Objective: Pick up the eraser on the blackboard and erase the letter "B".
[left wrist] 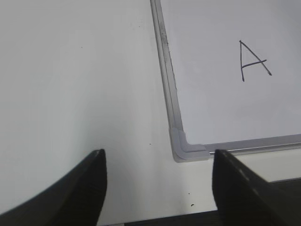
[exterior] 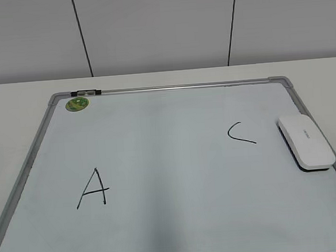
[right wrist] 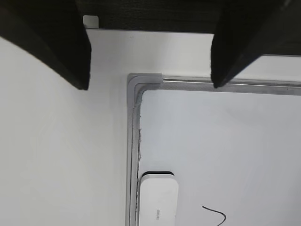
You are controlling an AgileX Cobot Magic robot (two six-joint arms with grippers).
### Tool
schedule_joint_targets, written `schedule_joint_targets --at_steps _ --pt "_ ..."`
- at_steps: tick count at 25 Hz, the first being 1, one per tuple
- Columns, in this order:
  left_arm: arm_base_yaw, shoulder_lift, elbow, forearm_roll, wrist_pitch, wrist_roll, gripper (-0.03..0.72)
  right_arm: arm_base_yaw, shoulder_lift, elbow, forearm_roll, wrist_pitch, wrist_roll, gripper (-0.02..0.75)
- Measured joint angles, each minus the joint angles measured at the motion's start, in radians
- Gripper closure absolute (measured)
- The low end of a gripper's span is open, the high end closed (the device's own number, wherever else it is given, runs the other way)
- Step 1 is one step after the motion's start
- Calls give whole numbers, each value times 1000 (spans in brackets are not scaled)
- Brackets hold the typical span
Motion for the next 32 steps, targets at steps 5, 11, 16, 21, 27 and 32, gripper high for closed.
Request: schedule_joint_targets --at_steps 5,11,16,21,27,32 --pt "0 0 0 0 0 0 174 0 0 0 0 1 0 150" --pt "36 -46 0 0 -2 0 174 -38 -26 0 2 -1 0 150" --pt "107 -115 0 0 -2 0 175 -176 -92 2 2 -1 0 151" --pt "161 -179 0 0 -2 0 188 -242 -155 2 2 -1 0 151" --pt "183 -183 0 0 -2 0 193 -242 -159 2 2 -1 0 151" --pt "183 -183 0 0 -2 0 193 -242 -159 2 2 -1 0 151"
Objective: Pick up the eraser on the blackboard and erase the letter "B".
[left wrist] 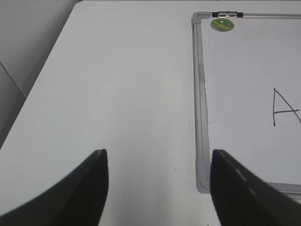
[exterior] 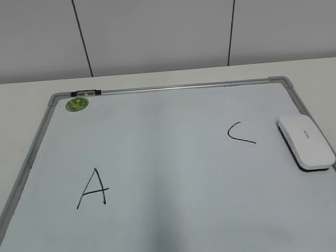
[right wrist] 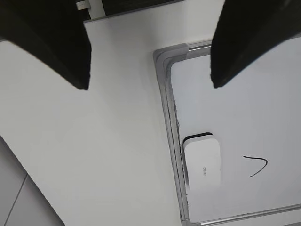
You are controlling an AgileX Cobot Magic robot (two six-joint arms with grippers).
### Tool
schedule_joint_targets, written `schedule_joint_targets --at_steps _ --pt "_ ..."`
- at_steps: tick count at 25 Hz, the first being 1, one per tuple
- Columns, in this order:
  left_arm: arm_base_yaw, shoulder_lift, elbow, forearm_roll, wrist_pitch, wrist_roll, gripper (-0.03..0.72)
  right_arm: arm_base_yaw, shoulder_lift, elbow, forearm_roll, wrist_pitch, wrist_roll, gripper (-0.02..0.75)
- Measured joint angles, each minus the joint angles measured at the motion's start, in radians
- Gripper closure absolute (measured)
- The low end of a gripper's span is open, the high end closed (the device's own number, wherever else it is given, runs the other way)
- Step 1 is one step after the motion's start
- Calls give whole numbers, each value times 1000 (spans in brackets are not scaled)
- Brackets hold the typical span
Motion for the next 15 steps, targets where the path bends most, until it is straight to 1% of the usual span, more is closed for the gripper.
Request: schedule_joint_targets --at_steps 6,15 --pt "0 0 0 0 0 0 209 0 0 0 0 0 0 151" --pt "0 0 0 0 0 0 214 0 0 0 0 0 0 151"
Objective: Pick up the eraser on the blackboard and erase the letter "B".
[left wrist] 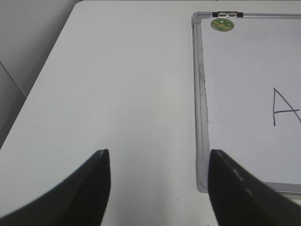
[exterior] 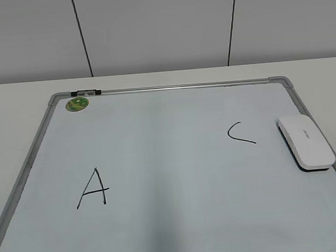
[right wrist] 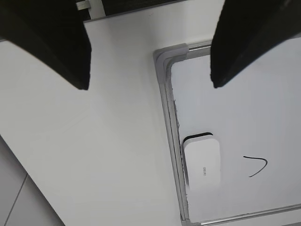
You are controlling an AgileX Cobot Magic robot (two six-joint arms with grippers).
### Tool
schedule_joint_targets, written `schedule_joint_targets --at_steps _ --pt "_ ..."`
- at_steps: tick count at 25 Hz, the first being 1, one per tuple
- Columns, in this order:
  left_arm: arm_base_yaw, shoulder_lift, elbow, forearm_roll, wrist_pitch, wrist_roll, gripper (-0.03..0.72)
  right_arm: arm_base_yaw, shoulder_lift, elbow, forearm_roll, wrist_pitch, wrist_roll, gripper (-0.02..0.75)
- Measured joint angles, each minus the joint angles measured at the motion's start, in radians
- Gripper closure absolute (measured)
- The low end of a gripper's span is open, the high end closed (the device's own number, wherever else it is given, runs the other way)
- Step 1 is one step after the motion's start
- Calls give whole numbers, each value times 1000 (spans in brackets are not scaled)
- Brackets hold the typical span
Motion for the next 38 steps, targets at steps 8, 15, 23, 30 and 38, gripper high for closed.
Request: schedule_joint_targets --at_steps 8,15,23,30,38 --pt "0 0 0 0 0 0 227 0 0 0 0 0 0 151" --pt "0 0 0 0 0 0 227 0 0 0 0 0 0 151" --pt "0 0 0 0 0 0 244 0 0 0 8 0 -4 151" --pt "0 0 0 0 0 0 246 0 0 1 11 0 -99 151" --pt "0 0 0 0 0 0 246 0 0 2 52 0 -187 161"
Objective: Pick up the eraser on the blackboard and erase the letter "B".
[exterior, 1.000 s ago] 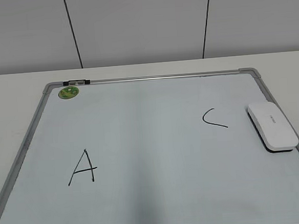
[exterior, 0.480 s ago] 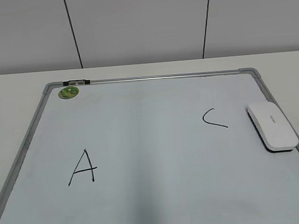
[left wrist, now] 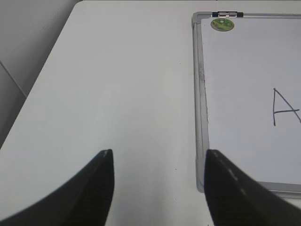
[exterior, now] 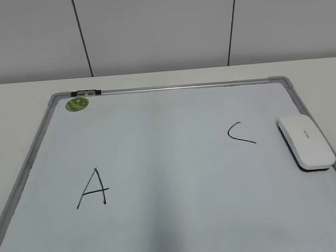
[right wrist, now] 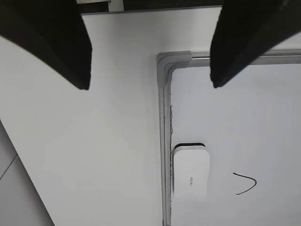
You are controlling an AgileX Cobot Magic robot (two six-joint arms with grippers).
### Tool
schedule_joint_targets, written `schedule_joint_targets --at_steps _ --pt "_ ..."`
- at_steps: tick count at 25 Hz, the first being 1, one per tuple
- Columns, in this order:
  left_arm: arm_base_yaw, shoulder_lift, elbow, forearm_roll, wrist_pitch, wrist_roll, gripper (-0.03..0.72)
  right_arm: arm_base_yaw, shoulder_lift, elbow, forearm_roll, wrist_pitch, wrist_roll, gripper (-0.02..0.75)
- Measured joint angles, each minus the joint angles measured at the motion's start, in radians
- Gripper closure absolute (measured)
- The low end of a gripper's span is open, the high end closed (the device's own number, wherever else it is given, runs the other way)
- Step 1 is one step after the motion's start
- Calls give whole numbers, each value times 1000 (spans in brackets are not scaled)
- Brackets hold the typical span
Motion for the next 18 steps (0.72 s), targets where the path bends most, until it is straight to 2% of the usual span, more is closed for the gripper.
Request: schedule_joint_targets --at_steps 8,18 --pt "0 0 0 0 0 0 246 0 0 0 11 0 -18 284" --pt "0 0 0 0 0 0 264 0 0 0 11 0 -20 308"
